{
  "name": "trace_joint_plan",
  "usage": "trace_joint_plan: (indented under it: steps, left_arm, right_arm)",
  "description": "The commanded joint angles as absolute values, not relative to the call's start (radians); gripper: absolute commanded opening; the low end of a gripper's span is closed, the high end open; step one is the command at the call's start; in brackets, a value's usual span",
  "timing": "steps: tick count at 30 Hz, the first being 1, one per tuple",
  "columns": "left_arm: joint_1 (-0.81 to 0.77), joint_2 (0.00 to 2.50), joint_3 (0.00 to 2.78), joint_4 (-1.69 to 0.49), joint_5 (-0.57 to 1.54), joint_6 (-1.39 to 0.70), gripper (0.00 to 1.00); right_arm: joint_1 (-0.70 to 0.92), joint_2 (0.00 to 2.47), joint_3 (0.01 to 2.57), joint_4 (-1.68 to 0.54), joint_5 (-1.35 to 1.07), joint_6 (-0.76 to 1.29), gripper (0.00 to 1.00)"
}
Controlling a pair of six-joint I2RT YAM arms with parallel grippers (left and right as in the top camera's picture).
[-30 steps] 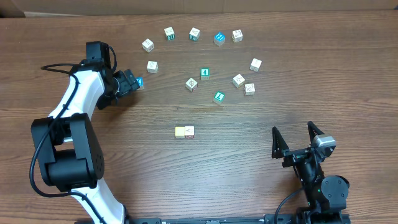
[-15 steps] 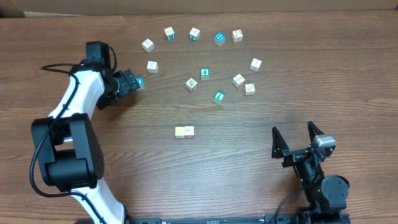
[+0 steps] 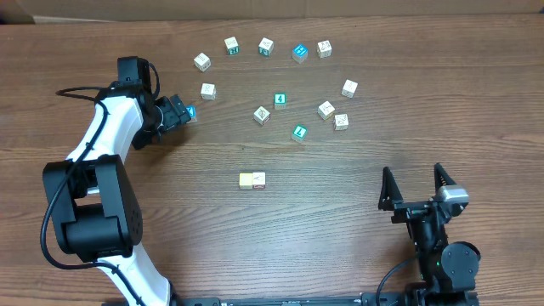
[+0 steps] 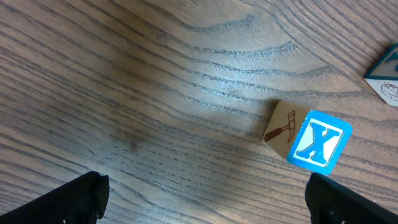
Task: Form a horizontal line
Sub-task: 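Raise the right arm and swing its gripper over the cluster's right blocks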
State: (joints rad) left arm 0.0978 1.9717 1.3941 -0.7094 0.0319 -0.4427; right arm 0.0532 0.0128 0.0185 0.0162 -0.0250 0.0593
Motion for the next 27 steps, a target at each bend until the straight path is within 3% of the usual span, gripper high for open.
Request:
trace_joint_plan:
  steps: [1, 8, 16, 27]
  left_arm:
    - [0.091, 1.984, 1.41, -0.706, 0.019, -0.442, 1.0]
    - [0.091, 1.984, 1.41, -0.706, 0.018, -0.442, 0.99]
    - [0.091, 1.984, 1.41, -0.706, 0.018, -0.442, 1.0]
    - [0.091, 1.984, 1.41, -0.706, 0.018, -0.442, 0.99]
  right_arm:
    - [0.057, 0.003, 0.008, 0.054, -0.05, 0.055, 1.0]
    - [0.057, 0.003, 0.029, 0.092, -0.133, 0.055, 1.0]
    - [0.057, 0.027, 0.235, -0.049, -0.159, 0.081, 1.0]
    - [0.057, 0.383, 0.71, -0.31, -0.326, 0.076, 1.0]
